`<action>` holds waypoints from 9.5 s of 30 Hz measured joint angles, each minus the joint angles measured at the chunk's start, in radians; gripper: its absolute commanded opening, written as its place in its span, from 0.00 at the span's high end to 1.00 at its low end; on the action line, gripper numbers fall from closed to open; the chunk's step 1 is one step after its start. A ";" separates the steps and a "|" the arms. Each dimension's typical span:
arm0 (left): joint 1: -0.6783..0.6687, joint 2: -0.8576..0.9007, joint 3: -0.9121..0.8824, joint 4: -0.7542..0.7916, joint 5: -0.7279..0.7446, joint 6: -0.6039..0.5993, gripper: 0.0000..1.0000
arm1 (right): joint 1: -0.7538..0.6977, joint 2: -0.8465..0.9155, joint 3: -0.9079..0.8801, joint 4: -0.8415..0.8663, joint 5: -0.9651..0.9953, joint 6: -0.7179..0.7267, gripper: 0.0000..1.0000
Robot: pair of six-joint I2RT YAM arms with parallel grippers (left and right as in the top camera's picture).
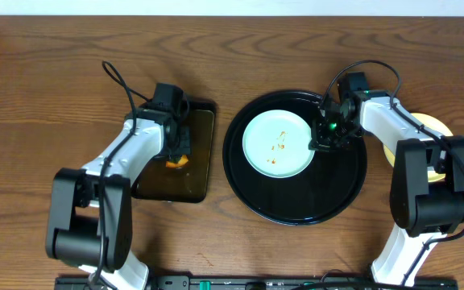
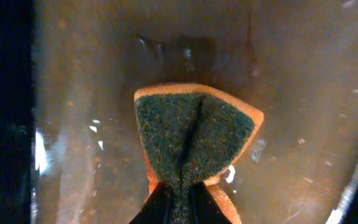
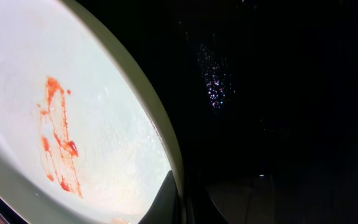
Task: Clean dirty plates on tray and stack at the side
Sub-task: 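Dip and rub the sponge in the water tray with left gripper, then scrub the pale green plate with the sponge in left gripper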
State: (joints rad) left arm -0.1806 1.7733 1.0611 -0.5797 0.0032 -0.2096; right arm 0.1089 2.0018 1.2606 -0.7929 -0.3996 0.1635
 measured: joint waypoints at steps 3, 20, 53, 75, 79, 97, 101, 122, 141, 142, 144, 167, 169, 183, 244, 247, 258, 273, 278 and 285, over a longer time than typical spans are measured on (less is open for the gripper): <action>0.000 0.019 0.000 0.001 -0.003 -0.009 0.92 | 0.000 0.000 0.000 0.000 0.000 0.000 0.99; -0.081 0.018 0.000 0.023 0.217 -0.049 0.92 | 0.000 0.000 0.000 -0.002 0.000 0.000 0.99; -0.143 -0.222 0.000 0.113 0.027 -0.083 0.93 | 0.000 0.000 0.001 -0.011 0.002 0.000 0.99; -0.143 -0.610 0.000 0.153 -0.143 -0.070 0.93 | 0.000 0.000 0.001 -0.011 0.003 -0.001 0.99; -0.143 -0.646 0.000 0.152 -0.146 -0.066 0.92 | 0.000 0.000 0.001 -0.011 0.003 -0.001 0.99; -0.143 -0.679 0.000 0.151 -0.153 -0.055 0.93 | 0.000 0.000 0.001 -0.011 0.003 -0.001 0.99; -0.143 -0.679 0.000 0.151 -0.153 -0.055 0.92 | 0.000 0.000 0.001 -0.011 0.003 -0.001 0.99; -0.143 -0.659 0.000 0.151 -0.154 -0.056 0.93 | 0.000 0.000 0.001 -0.011 0.003 -0.001 0.99; -0.144 -0.127 0.000 -0.010 -0.031 -0.113 0.93 | 0.021 -0.007 0.002 -0.007 0.038 -0.016 0.99; -0.144 -0.125 0.000 -0.015 -0.029 -0.115 0.93 | 0.021 -0.007 0.002 -0.007 0.038 -0.016 0.99; -0.144 -0.125 0.000 -0.019 -0.024 -0.116 0.93 | 0.021 -0.007 0.002 -0.007 0.039 -0.016 0.99; -0.150 -0.142 0.057 -0.045 0.141 -0.122 0.92 | 0.023 -0.007 0.002 -0.005 0.041 -0.016 0.99; -0.165 -0.147 0.116 -0.045 0.171 -0.122 0.93 | 0.023 -0.007 0.002 -0.005 0.041 -0.016 0.99; -0.420 -0.098 0.189 0.228 0.232 -0.154 0.93 | 0.023 -0.008 0.002 -0.007 0.041 -0.016 0.99; -0.477 0.037 0.194 0.243 0.309 -0.189 0.93 | 0.026 -0.008 0.003 -0.026 0.037 -0.016 0.99; -0.501 0.083 0.194 0.249 0.309 -0.198 0.93 | 0.026 -0.008 0.003 -0.027 0.037 -0.016 0.99; -0.536 0.218 0.194 0.254 0.277 -0.209 0.93 | 0.026 -0.008 0.003 -0.028 0.037 -0.016 0.99; -0.465 0.212 0.194 0.233 -0.088 -0.204 0.92 | 0.026 -0.008 0.003 -0.029 0.037 -0.016 0.99; -0.465 0.182 0.194 0.185 -0.111 -0.171 0.92 | 0.026 -0.008 0.003 -0.029 0.037 -0.016 0.99; -0.459 0.012 0.193 0.088 -0.119 -0.156 0.92 | 0.026 -0.008 0.003 -0.029 0.037 -0.016 0.99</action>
State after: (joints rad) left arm -0.6392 1.7855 1.2537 -0.4915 -0.1154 -0.3653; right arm 0.1352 1.9942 1.2633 -0.8219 -0.3630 0.1478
